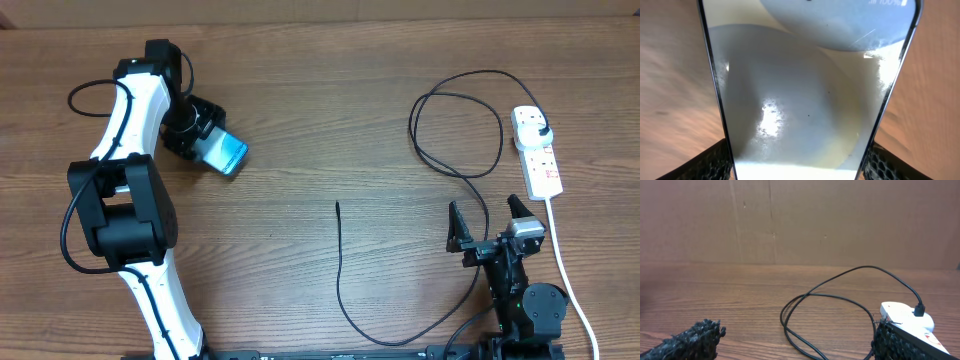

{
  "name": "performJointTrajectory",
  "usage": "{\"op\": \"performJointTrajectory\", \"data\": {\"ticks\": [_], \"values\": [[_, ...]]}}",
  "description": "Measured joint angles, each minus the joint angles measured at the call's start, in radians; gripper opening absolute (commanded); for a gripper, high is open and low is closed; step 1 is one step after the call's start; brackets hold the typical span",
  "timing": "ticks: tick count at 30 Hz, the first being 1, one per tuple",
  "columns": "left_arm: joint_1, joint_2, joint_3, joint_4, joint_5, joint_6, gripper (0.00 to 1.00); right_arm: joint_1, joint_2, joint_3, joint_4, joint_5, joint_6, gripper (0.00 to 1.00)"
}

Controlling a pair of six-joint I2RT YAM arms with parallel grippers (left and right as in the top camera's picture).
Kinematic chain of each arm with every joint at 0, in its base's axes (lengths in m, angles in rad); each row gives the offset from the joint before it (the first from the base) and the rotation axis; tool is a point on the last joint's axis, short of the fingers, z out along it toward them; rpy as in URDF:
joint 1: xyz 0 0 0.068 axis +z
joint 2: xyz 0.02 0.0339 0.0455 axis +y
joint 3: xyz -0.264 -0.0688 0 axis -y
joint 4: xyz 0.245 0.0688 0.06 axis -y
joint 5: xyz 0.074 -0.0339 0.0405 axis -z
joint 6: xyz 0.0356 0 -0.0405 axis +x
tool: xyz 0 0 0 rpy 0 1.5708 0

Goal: Plug charger to phone and switch on socket
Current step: 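Lift the phone with the left gripper and tilt it upright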

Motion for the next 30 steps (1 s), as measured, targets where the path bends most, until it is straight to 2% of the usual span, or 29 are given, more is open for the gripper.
{"op": "performJointTrajectory", "data": {"ticks": [6, 8, 14, 19, 30], "values": [[0.0, 0.0, 0.007, 0.099, 0.253, 0.013, 0.04, 0.0, 0.0, 0.0, 0.0, 0.0, 0.0, 1.0], [0.0, 0.0, 0.009, 0.132, 0.422, 0.02, 0.04, 0.0, 0.0, 0.0, 0.0, 0.0, 0.0, 1.0], [-0.008, 0.001, 0.01, 0.137, 0.662, 0.021, 0.04, 0.0, 0.0, 0.0, 0.0, 0.0, 0.0, 1.0], [-0.027, 0.001, 0.01, 0.135, 0.823, 0.021, 0.04, 0.0, 0.0, 0.0, 0.0, 0.0, 0.0, 1.0], [-0.049, 0.001, 0.01, 0.125, 1.044, 0.02, 0.04, 0.0, 0.0, 0.0, 0.0, 0.0, 0.0, 1.0]]}}
